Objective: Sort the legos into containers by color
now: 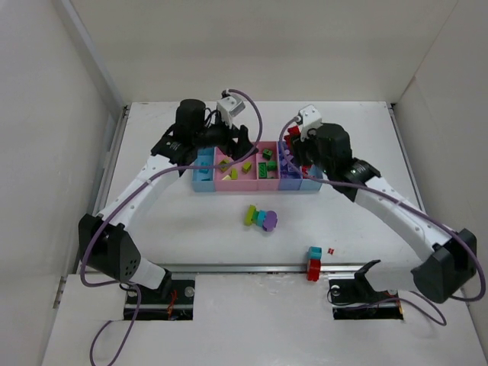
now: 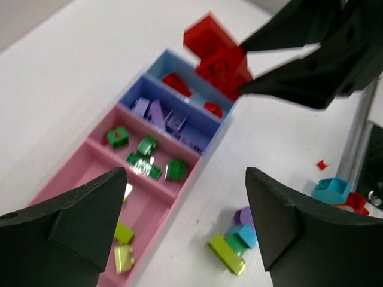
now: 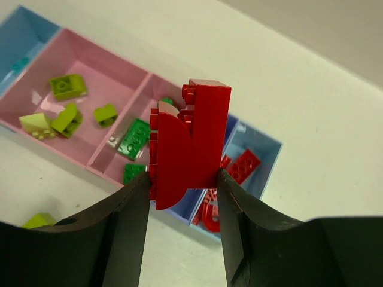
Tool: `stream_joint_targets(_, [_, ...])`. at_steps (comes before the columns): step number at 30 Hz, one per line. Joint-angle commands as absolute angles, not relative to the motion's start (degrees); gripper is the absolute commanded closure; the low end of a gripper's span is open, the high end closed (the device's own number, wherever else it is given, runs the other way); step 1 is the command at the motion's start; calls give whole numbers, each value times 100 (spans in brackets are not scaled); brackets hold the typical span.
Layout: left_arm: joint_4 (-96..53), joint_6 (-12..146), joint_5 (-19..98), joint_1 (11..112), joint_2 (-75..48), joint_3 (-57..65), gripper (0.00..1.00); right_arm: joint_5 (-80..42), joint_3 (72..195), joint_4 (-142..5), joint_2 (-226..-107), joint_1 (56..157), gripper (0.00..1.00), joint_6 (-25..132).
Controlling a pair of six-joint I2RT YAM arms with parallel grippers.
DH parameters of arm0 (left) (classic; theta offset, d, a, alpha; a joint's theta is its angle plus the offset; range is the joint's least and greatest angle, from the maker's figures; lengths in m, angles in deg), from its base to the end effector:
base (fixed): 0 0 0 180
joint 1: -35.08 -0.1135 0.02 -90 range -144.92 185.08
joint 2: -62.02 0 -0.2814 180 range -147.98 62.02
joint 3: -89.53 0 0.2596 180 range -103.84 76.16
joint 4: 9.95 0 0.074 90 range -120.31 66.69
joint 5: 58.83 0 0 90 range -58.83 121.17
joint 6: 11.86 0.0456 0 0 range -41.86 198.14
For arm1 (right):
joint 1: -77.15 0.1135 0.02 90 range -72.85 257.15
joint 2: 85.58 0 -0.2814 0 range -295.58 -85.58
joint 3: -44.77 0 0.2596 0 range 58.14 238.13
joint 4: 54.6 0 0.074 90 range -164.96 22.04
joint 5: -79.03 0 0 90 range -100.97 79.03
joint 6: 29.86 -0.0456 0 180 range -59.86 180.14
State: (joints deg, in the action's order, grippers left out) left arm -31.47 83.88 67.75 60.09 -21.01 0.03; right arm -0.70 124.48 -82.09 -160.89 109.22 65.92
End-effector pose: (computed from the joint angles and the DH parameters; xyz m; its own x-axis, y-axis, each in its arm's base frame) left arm 0.3063 -0.1729 0.3933 -0.1480 0.1577 -0.9763 0.8803 0.4710 -0.0574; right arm 0.2728 0.1613 0.3590 -0.2920 -0.2999 -0.9082 -0.4150 0.8953 -0.1622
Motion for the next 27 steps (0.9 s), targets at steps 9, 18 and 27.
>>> stream_joint_targets(9, [-1049, 6567, 8012, 6285, -2341, -409, 11, -1360, 11816, -6216, -15106, 11265, 100, 7736])
stream_joint_targets(18, [-617, 5995, 8013, 6460, -2341, -92, 5, -1308, 11931, -6216, -15168, 11555, 100, 7736])
stream_joint_targets(27, [-1328, 6503, 7477, 6575, -2456, -197, 52, -1184, 11983, -6216, -15168, 11608, 100, 7683])
